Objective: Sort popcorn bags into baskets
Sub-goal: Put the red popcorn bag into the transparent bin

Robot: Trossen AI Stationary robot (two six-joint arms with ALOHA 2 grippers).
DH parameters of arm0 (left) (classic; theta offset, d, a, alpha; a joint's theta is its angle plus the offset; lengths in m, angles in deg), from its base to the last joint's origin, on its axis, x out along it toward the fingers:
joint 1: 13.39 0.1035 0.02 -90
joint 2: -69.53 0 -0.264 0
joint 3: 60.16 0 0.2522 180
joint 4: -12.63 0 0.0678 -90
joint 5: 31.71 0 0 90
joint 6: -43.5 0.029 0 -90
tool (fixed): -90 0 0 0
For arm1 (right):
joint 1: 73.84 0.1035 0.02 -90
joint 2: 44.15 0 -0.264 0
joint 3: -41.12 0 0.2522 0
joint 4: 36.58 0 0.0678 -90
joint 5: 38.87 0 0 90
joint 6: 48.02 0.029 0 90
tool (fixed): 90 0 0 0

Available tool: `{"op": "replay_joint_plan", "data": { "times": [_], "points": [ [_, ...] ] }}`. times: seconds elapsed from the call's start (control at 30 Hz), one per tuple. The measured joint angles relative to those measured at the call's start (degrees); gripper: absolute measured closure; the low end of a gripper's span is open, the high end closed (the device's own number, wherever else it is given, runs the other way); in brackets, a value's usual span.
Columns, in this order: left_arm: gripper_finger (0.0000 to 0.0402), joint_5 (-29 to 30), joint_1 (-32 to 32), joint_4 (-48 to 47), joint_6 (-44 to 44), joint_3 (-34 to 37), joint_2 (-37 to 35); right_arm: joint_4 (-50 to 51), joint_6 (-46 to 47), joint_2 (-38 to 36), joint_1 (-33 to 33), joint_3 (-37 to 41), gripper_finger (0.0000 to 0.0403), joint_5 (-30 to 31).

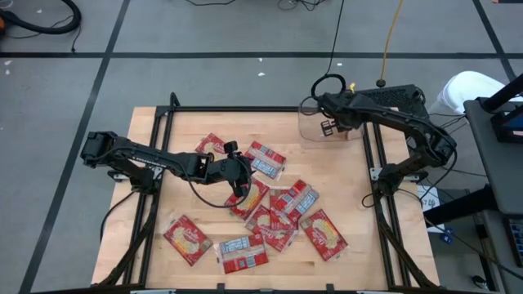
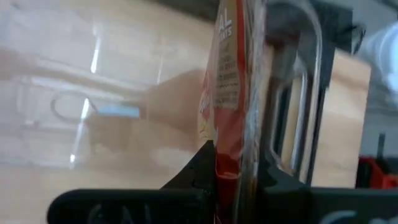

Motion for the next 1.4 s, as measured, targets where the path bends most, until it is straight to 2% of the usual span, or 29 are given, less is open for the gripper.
{"op": "replay_joint_plan", "data": {
  "times": [0.27,0.4,0.6,0.93,1.4],
  "points": [
    [0.0211,-0.02,0.0,0.29,-0.19,0.0,0.0,0.34,0.49,-1.35,-2.15,0.02,0.0383,-2.3],
    [0.0211,-1.46,0.0,0.27,-0.33,0.0,0.0,0.37,-1.8,-1.86,-3.66,0.02,0.0383,-6.3],
    [0.0211,-1.62,-0.04,0.41,-0.44,0.0,0.0,0.35,-3.66,-1.86,-6.07,0.02,0.0382,-6.24],
    [0.0211,-2.86,-0.04,0.27,-1.39,0.0,0.0,0.32,-5.85,-1.86,-8.59,0.15,0.0339,-6.21],
    [0.0211,-3.02,0.0,-0.19,-1.1,0.0,0.0,0.83,-5.6,-1.86,-8.99,2.03,0.0286,3.19]
  ]
}}
